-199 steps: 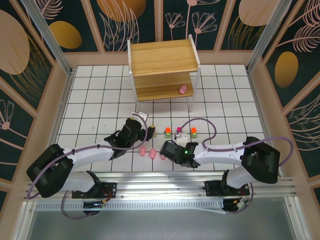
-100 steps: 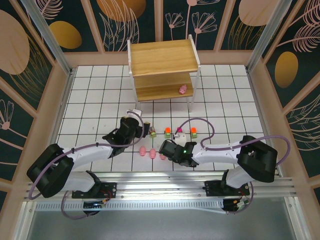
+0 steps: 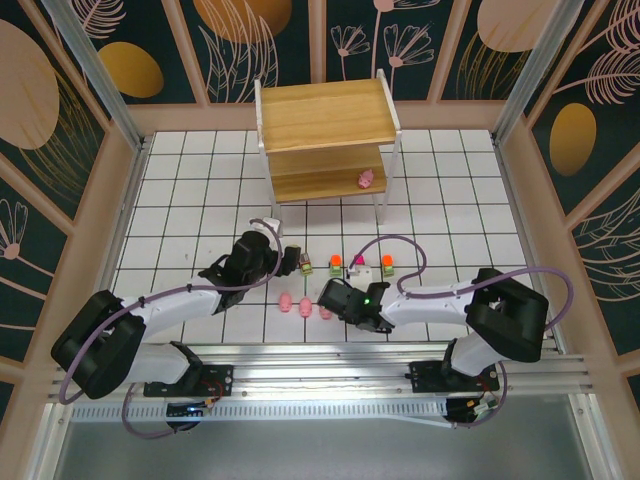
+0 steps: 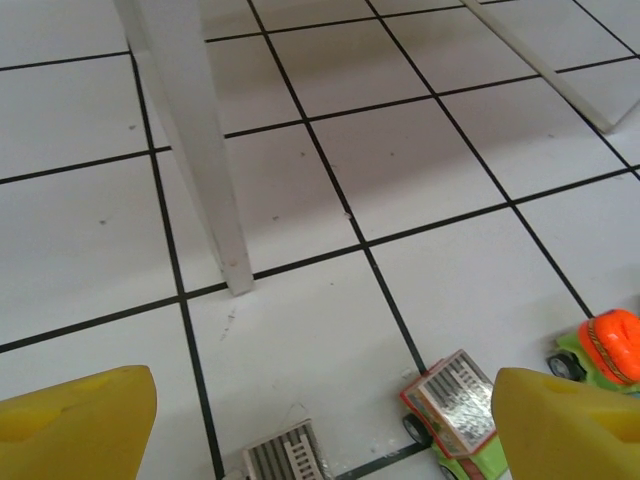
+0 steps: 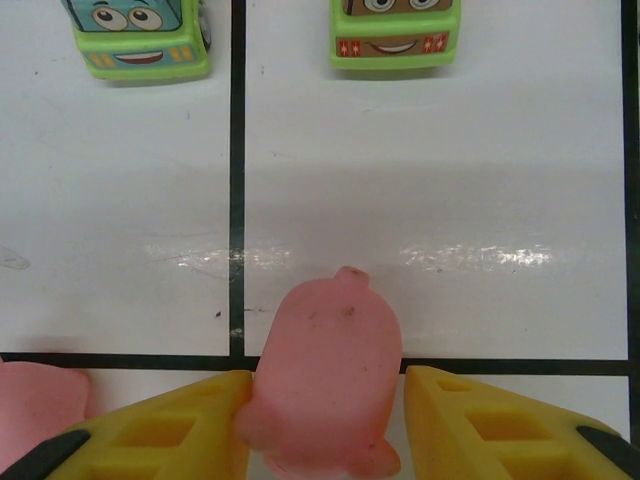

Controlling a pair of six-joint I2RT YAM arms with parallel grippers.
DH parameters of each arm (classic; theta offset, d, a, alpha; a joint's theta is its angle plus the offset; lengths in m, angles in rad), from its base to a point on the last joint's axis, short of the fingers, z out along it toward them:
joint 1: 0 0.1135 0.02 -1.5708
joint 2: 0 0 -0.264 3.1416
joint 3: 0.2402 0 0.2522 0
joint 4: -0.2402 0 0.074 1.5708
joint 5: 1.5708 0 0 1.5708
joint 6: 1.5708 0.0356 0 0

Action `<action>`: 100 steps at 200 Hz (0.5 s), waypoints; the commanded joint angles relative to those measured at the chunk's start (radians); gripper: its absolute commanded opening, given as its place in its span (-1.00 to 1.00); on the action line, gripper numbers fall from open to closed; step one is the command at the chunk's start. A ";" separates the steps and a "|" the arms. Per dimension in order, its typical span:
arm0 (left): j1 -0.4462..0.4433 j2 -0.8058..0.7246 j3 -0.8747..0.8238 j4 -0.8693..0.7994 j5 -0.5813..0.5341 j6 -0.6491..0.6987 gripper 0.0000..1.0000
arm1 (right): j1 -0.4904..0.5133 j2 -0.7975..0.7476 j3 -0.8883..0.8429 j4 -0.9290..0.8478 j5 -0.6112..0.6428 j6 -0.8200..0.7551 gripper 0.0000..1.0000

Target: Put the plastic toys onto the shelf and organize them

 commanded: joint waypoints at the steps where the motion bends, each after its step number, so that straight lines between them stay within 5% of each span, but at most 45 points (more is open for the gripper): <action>1: 0.008 -0.007 -0.005 0.031 0.042 0.003 0.74 | -0.010 0.015 0.022 0.001 0.025 -0.016 -0.12; 100: 0.010 -0.022 -0.005 0.026 0.072 0.011 0.75 | -0.013 0.040 0.084 -0.055 0.069 -0.048 -0.37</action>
